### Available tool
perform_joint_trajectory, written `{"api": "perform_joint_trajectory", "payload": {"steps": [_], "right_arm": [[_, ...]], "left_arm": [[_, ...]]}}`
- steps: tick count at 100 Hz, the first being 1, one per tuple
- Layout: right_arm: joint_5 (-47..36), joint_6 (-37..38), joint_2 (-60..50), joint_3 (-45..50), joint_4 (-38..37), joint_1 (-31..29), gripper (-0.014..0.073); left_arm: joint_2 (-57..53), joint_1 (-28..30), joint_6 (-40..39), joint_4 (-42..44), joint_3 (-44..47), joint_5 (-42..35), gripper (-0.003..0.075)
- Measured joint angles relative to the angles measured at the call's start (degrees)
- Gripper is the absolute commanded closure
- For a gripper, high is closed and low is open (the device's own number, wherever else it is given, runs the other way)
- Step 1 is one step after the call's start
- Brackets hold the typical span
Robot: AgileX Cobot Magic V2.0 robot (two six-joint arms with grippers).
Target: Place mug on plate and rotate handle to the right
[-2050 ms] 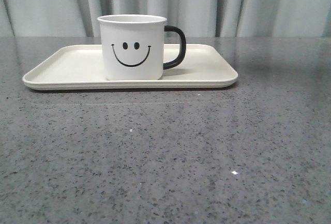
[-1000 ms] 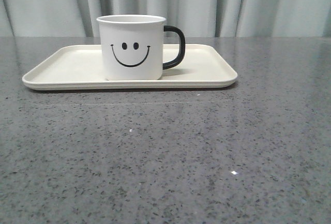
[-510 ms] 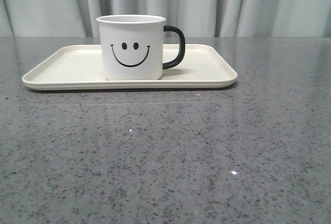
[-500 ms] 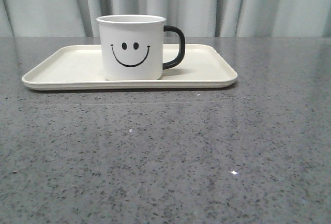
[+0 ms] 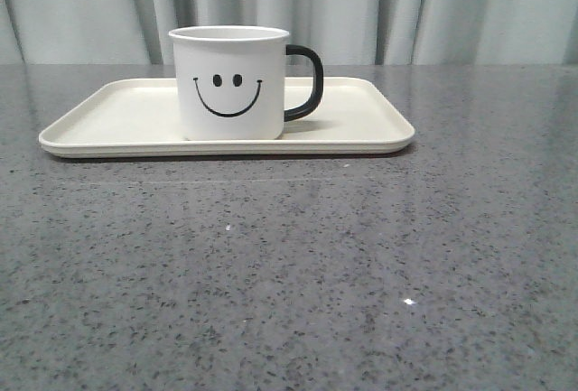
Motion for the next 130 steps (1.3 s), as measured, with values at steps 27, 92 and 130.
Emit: {"api": "perform_joint_trajectory", "payload": {"steps": [27,92,130], "right_arm": [[0.49,0.00,0.00,0.00,0.00,0.00,0.0660],[0.94,0.11,0.00,0.00,0.00,0.00,0.0660],[0.94,0.11,-0.10,0.00,0.00,0.00,0.0660]], "left_arm": [[0.00,0.00,0.00,0.00,0.00,0.00,0.0740],[0.00,0.00,0.00,0.00,0.00,0.00,0.0740],[-0.42,0.00,0.00,0.59,0.81,-1.85,0.0740]]}}
